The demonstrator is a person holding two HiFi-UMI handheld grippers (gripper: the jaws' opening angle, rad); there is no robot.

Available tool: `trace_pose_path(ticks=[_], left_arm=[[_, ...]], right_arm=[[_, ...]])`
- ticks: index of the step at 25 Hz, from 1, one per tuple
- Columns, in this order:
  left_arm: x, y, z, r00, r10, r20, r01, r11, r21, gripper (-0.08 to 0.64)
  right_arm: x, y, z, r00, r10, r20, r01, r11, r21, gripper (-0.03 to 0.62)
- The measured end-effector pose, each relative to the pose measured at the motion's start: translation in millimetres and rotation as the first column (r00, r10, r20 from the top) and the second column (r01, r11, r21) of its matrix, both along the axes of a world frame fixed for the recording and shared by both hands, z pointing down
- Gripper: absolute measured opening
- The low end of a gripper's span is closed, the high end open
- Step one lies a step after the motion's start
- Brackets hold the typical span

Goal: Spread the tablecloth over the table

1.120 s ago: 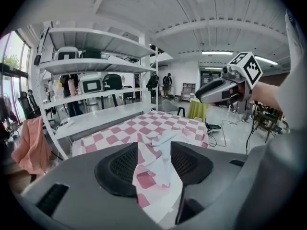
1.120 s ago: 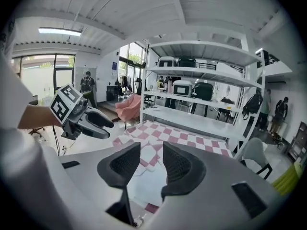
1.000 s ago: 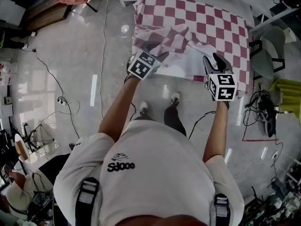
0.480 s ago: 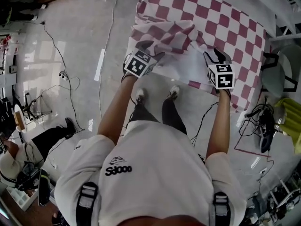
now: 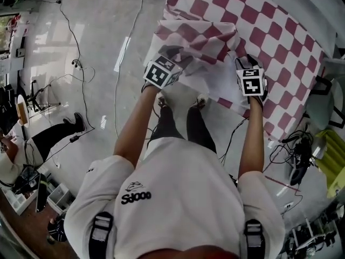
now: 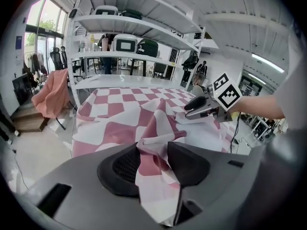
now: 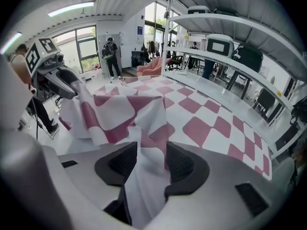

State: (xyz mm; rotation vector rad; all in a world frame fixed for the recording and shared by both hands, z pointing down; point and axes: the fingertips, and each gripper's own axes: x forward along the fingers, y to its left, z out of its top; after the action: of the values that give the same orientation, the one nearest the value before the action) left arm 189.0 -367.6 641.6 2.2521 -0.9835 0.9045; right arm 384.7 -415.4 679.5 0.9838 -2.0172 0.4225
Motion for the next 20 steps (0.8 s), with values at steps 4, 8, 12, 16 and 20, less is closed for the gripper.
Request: trace_pose_path(ticks=[4,8,12,16,20], left_arm=[[0,-5,4,1.0,-0.016,-0.016,0.016,1.0,-0.011,0.147],[-2,-10,6,0.999,-0.022,-0.032,0.022,1.0,-0.021,0.095],[-2,-13,5,0.999,-0.015,-0.037,0.014,1.0,-0.02,0.074],[-4,-11,0,0.999,0.001,-0.042,-0.001,1.0,-0.002,0.064],[-7,-11,-9,0.998,0.019,-0.053,-0.017,0.999,0.031,0.055]], right_arm=[[0,-11,17,0.999,-0.012,-0.048,0.011,1.0,-0.024,0.2],[2,-17,19,0.998,0.009,-0.065,-0.01,1.0,-0.013,0.064],[3,-14,16,0.998,0.012,-0.065,-0.014,1.0,-0.027,0.023],[1,-8,6,0.999,0.048,-0.026,-0.049,0.998,-0.031,0.023],[-4,1,-17,0.996,0.089,0.014,-0.089,0.996,-0.03,0.023]])
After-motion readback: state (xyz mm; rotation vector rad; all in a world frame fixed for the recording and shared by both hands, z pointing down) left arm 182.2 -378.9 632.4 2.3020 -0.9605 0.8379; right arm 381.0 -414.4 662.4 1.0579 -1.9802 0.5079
